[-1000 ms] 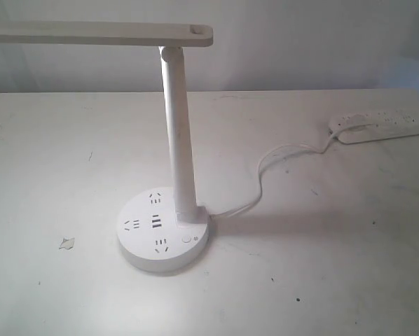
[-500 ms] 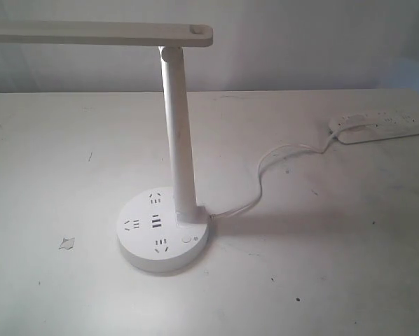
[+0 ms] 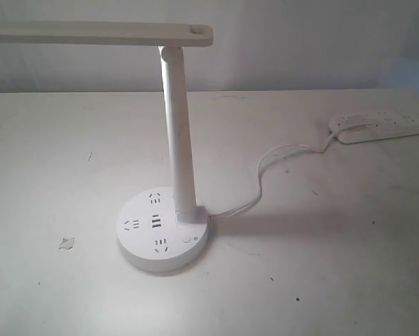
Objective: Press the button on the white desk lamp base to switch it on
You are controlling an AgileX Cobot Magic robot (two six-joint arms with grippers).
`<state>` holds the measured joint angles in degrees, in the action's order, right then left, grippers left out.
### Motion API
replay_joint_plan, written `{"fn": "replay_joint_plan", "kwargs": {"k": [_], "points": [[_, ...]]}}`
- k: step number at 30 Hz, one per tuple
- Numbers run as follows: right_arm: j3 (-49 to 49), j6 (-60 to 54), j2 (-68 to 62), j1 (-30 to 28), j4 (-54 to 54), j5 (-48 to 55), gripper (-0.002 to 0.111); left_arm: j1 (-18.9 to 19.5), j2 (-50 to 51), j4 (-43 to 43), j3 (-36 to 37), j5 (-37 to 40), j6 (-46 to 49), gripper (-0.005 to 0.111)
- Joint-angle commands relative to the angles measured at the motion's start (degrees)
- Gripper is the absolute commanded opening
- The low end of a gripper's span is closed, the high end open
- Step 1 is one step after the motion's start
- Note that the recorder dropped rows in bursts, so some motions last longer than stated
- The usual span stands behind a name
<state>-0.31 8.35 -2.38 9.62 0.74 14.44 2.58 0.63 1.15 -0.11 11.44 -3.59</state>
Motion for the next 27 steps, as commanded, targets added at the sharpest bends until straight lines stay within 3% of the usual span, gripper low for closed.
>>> {"fn": "replay_joint_plan", "kwargs": {"k": [1,6,27], "points": [[0.31,-0.81,2.38,-10.11,-1.22,4.88,0.000,0.13,0.06,-0.26,0.11,-0.14,0.00,0.000],[0.31,-8.35,2.38,-15.93,-1.22,4.88,0.000,0.13,0.06,-0.26,0.11,-0.14,0.00,0.000],[0.31,-9.64,2.38,-18.73,-0.74,5.15,0.000,0.13,0.06,-0.26,0.11,-0.14,0.00,0.000]]}}
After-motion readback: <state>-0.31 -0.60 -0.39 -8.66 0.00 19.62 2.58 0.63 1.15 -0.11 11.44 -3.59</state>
